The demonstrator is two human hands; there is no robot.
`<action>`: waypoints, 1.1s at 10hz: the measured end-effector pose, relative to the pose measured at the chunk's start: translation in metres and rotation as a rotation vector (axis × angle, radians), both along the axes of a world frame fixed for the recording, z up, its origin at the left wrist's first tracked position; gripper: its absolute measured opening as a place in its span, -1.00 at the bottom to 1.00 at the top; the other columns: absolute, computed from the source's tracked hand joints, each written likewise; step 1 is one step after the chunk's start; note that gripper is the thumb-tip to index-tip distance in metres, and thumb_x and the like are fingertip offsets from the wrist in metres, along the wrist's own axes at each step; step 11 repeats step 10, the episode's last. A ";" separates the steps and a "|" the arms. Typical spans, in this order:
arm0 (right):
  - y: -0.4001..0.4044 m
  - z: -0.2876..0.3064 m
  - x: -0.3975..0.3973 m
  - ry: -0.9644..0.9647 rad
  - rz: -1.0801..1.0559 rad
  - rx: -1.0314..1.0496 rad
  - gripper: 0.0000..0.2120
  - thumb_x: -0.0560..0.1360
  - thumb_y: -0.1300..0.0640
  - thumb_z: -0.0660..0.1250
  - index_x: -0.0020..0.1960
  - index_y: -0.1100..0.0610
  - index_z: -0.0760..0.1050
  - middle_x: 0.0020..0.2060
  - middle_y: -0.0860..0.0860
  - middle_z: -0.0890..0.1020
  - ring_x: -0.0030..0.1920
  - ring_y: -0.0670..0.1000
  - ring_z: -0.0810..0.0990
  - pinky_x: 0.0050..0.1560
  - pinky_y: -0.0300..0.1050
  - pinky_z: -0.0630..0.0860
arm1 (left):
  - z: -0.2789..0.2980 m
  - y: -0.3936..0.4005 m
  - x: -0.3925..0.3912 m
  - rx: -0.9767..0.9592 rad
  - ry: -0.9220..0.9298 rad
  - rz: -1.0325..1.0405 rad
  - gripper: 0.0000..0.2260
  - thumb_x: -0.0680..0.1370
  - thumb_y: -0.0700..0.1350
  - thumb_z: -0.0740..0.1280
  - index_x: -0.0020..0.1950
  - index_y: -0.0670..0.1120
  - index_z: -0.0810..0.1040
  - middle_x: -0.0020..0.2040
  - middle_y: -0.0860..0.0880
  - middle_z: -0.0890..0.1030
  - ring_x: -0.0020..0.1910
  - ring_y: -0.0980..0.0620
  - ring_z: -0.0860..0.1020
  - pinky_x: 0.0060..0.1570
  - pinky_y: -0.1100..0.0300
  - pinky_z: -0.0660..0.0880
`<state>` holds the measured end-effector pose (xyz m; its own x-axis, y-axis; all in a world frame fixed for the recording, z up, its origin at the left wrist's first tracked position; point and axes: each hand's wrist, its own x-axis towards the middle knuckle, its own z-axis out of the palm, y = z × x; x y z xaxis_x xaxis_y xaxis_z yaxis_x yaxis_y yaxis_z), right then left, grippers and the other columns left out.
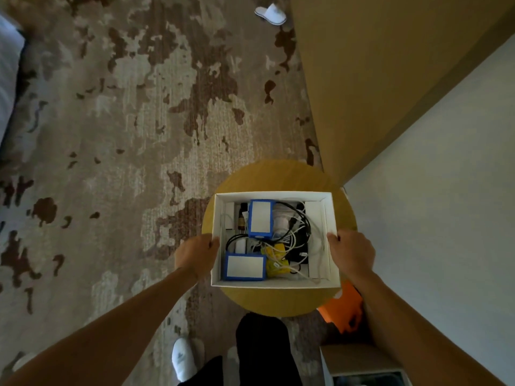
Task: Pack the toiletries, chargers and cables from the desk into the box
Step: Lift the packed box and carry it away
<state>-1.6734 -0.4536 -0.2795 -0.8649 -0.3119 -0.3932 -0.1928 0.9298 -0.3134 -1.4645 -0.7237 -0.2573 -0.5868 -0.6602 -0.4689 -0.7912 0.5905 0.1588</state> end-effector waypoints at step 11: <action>-0.016 0.082 -0.018 -0.147 -0.129 -0.163 -0.63 0.61 0.08 0.26 -0.36 0.16 0.40 -0.46 0.13 0.44 -0.42 0.05 0.36 -0.31 -0.08 0.31 | 0.088 -0.019 -0.025 0.146 0.162 0.016 -0.80 0.63 0.05 0.23 -0.07 -0.02 0.55 -0.19 -0.01 0.62 -0.17 -0.08 0.61 -0.12 0.01 0.58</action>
